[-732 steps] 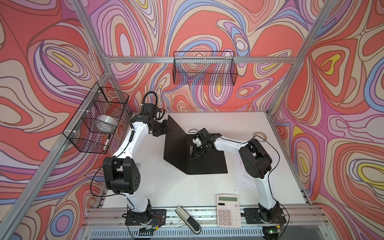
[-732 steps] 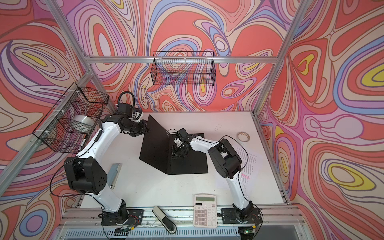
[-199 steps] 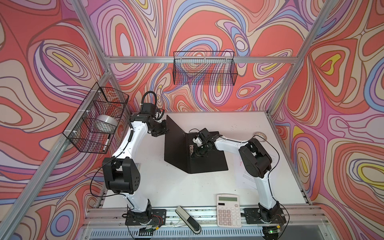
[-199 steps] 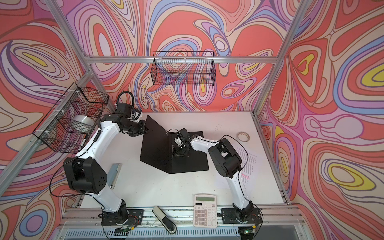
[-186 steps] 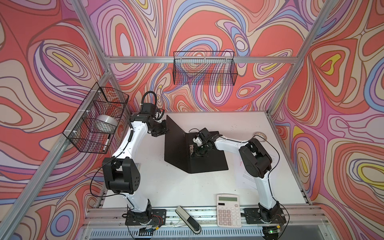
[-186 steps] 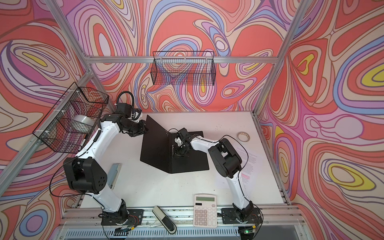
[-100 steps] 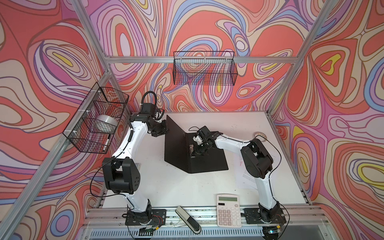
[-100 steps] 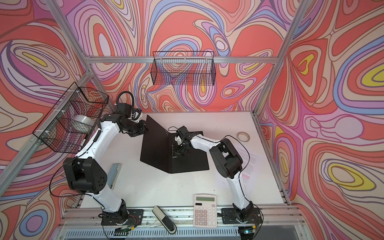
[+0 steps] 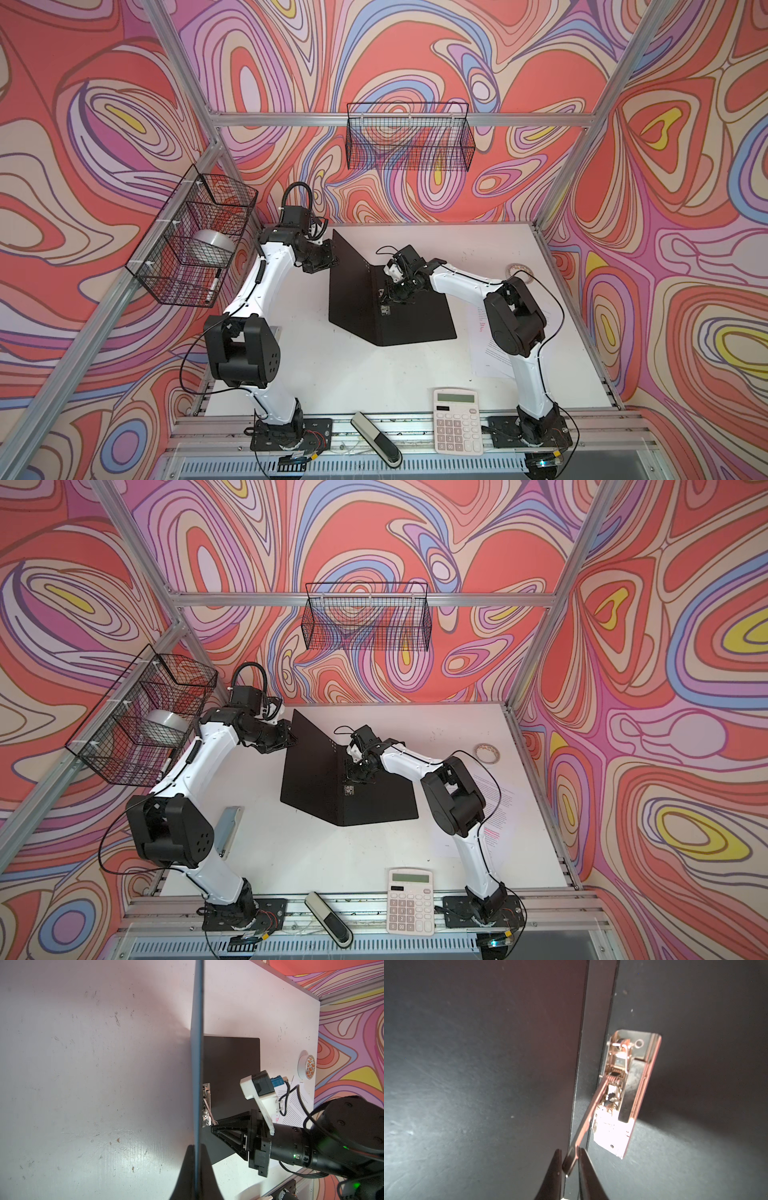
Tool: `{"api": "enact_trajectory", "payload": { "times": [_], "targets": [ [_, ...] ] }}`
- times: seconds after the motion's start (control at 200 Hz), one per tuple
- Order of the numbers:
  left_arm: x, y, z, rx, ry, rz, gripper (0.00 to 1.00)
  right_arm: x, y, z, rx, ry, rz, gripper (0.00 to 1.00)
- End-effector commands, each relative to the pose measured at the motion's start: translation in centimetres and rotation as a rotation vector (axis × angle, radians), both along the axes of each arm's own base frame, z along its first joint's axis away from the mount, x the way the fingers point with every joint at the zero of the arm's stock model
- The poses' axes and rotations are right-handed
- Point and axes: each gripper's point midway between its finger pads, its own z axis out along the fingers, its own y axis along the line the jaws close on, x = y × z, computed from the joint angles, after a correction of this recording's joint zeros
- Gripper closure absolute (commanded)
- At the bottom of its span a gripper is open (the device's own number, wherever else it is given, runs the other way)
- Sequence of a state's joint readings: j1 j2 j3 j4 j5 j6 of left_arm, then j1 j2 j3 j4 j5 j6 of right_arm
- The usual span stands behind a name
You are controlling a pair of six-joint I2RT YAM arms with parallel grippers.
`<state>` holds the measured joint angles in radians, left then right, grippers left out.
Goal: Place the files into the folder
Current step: 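Pull the clip lever up to open the clip with the right gripper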
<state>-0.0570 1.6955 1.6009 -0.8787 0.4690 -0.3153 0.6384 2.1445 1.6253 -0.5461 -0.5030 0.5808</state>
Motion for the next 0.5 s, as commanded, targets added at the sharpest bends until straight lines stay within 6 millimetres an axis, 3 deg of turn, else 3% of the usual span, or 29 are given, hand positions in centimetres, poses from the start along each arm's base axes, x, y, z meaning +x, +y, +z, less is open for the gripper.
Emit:
{"api": "enact_trajectory", "payload": {
  "times": [0.0,0.255,0.496],
  "targets": [
    [0.4,0.1,1.9,-0.02,-0.057,-0.003,1.0,0.8,-0.5,1.3,-0.011,-0.029,-0.016,0.79],
    [0.5,0.3,1.2,-0.008,-0.061,-0.003,1.0,2.0,0.0,4.0,0.029,-0.098,-0.032,0.63],
    [0.7,1.2,0.7,0.06,-0.083,-0.005,1.0,3.7,-0.3,8.2,0.032,-0.226,-0.072,0.59]
  ]
}}
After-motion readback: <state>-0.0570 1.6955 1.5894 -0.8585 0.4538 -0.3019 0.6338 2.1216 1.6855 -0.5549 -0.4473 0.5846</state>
